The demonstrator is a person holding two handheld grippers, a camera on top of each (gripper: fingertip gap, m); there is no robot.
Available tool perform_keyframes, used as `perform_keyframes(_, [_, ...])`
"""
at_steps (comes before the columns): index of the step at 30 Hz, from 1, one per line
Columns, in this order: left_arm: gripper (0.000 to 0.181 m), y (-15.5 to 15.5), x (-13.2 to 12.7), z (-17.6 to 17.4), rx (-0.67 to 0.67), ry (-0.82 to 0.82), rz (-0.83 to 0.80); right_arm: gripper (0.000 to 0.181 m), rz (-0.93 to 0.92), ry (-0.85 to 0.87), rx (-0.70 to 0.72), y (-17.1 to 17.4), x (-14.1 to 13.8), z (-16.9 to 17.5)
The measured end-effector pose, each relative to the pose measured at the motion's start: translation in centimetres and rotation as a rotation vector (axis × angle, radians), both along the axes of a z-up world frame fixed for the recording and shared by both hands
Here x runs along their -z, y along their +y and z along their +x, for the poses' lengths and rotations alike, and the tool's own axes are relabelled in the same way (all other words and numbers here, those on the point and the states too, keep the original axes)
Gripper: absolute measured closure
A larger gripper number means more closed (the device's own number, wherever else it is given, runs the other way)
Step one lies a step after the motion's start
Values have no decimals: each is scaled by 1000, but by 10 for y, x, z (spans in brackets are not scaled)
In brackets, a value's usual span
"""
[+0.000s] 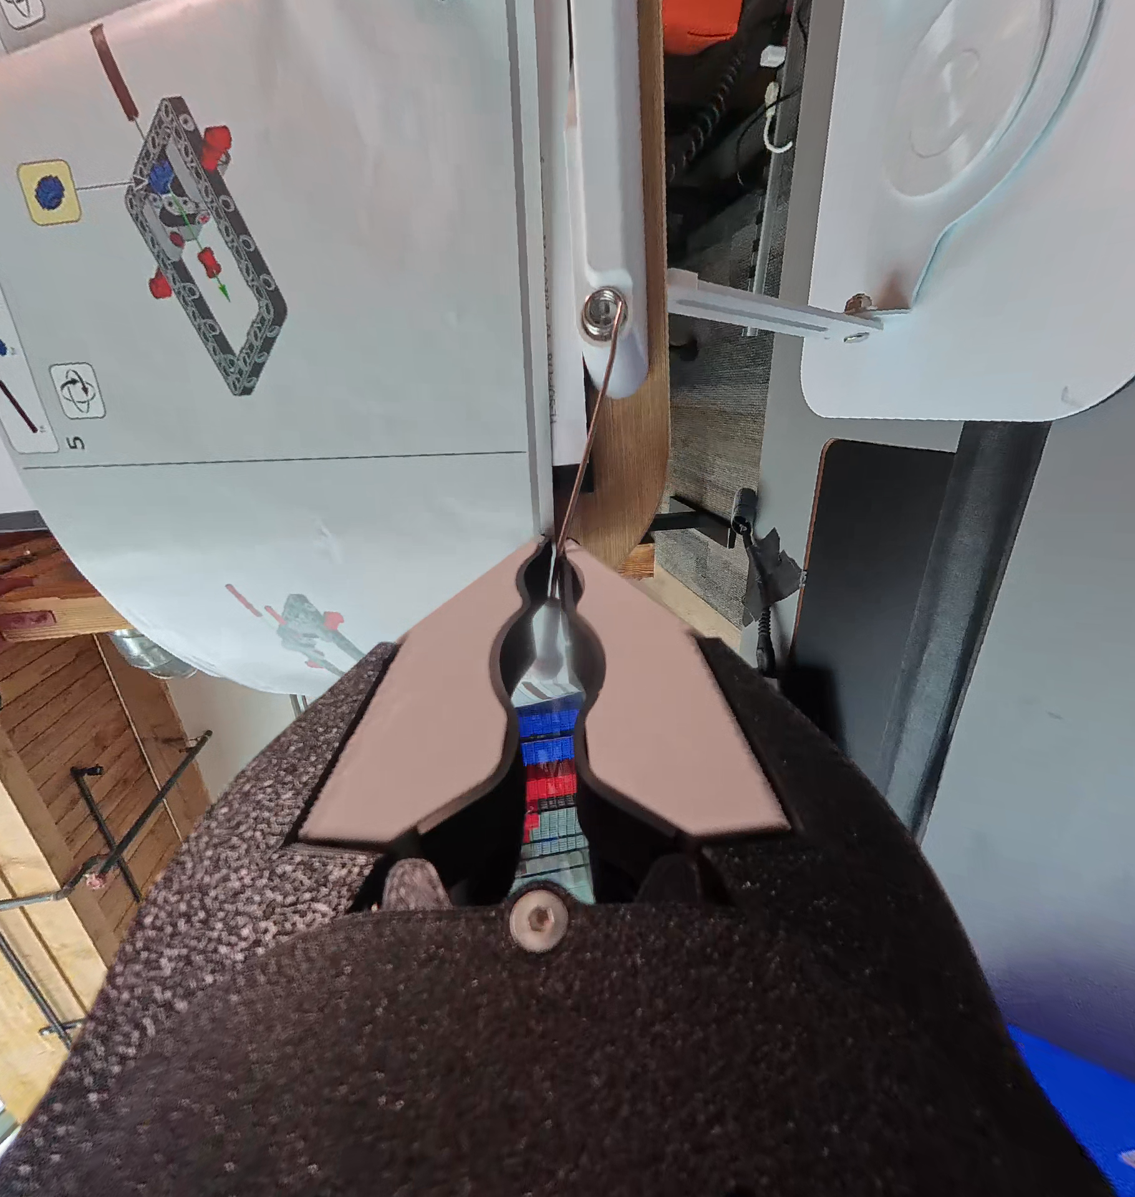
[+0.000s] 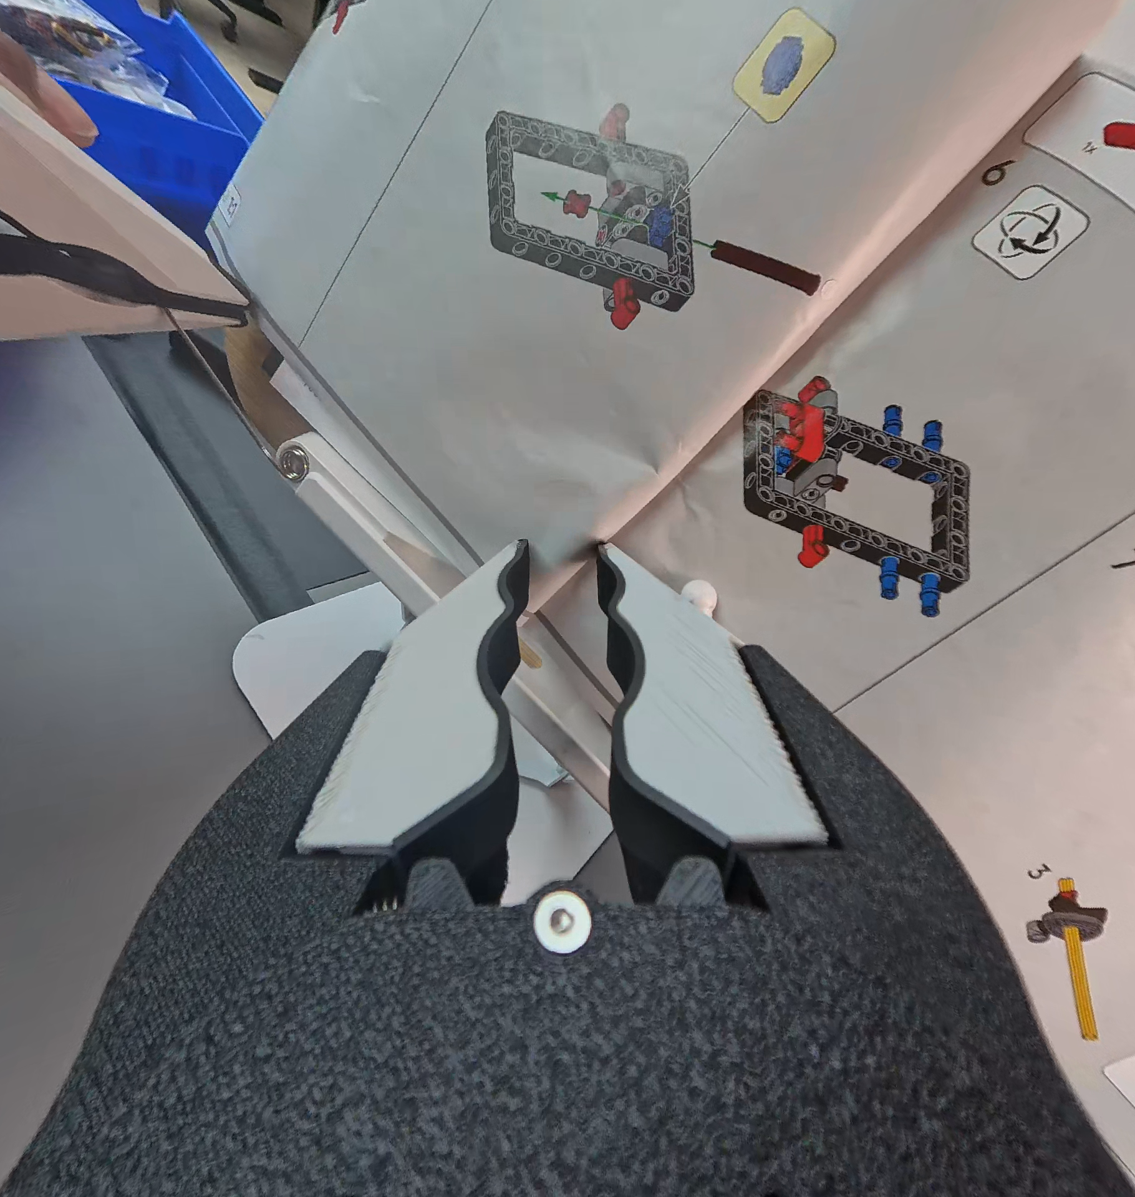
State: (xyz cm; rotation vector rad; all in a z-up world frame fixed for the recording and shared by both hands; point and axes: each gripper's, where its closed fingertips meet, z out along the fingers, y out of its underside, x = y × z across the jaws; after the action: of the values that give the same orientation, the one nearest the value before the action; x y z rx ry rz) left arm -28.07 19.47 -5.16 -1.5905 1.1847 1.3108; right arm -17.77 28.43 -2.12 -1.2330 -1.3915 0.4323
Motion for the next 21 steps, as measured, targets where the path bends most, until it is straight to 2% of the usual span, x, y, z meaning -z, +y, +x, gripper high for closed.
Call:
perform_keyframes(3, [178, -5, -15, 1, 58, 126, -108, 160, 2, -9, -1, 0, 1, 0])
perform_keyframes(5, [179, -9, -26, -4, 45, 185, -221, 160, 21, -19, 3, 1, 0, -1])
perform_keyframes(8, [181, -4, -37, 0, 49, 253, -281, 161, 19, -16, 7, 1, 1, -1])
perform_keyframes(10, [181, 0, -31, 5, 45, 246, -325, 161, 8, -14, 14, 0, 1, 0])
perform_keyframes(12, [181, 7, -32, 10, 39, 177, -286, 160, 19, -26, 19, 0, 1, 0])
perform_keyframes(14, [177, 12, -46, 17, 27, 0, -173, 160, 18, -33, 22, 0, 1, 0])
perform_keyframes(16, [173, 8, -65, 22, 9, -273, -40, 160, 11, -37, 19, 0, 1, 0])
perform_keyframes(19, [168, -8, -79, 30, -6, -879, 110, 160, 7, -27, 14, 0, 1, 0])
perform_keyframes(21, [148, -18, -72, 38, -6, -1304, 134, 160, -1, -17, 14, 0, 1, -1])
